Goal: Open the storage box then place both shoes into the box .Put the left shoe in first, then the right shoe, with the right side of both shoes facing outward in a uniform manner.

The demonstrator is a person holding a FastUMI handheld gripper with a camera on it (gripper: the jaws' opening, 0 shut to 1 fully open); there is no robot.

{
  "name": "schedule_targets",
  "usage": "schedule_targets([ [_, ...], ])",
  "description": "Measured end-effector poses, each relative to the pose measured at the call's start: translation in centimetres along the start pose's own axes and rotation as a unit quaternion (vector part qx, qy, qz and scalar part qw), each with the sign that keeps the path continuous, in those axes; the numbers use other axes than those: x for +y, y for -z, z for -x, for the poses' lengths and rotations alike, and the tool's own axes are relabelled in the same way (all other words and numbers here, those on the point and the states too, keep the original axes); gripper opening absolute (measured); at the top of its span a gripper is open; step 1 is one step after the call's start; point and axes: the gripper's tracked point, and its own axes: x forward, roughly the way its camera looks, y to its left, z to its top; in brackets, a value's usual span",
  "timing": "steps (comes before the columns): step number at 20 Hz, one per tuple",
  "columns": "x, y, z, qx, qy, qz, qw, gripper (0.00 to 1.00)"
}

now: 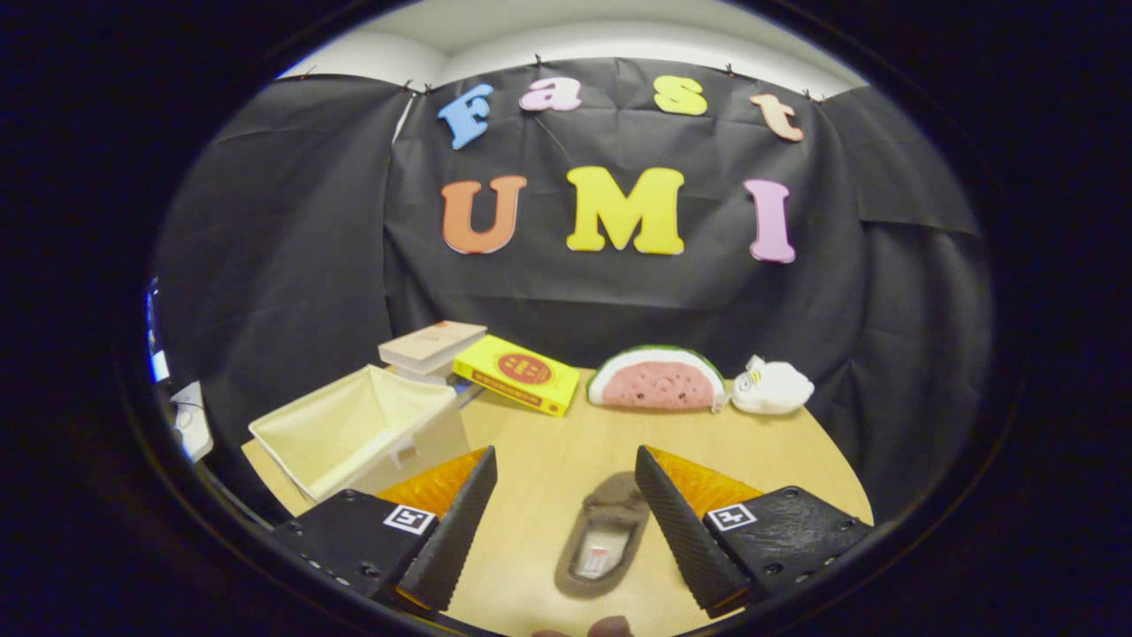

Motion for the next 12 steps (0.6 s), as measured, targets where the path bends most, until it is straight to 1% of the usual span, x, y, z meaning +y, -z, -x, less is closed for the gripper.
schedule_targets([
  [2,-2.2,2.4,-0.9,0.043,0.011,-0.016,0.999,0.96],
  [5,-4.3,6.3,-2.5,0.111,0.02,-0.047,0.992,0.96],
  [9,-5.5,9.8,-5.1,0.184,0.028,-0.058,0.981,0.96],
  [12,-4.8,11.5,-6.7,0.212,0.02,-0.069,0.975,0.96],
])
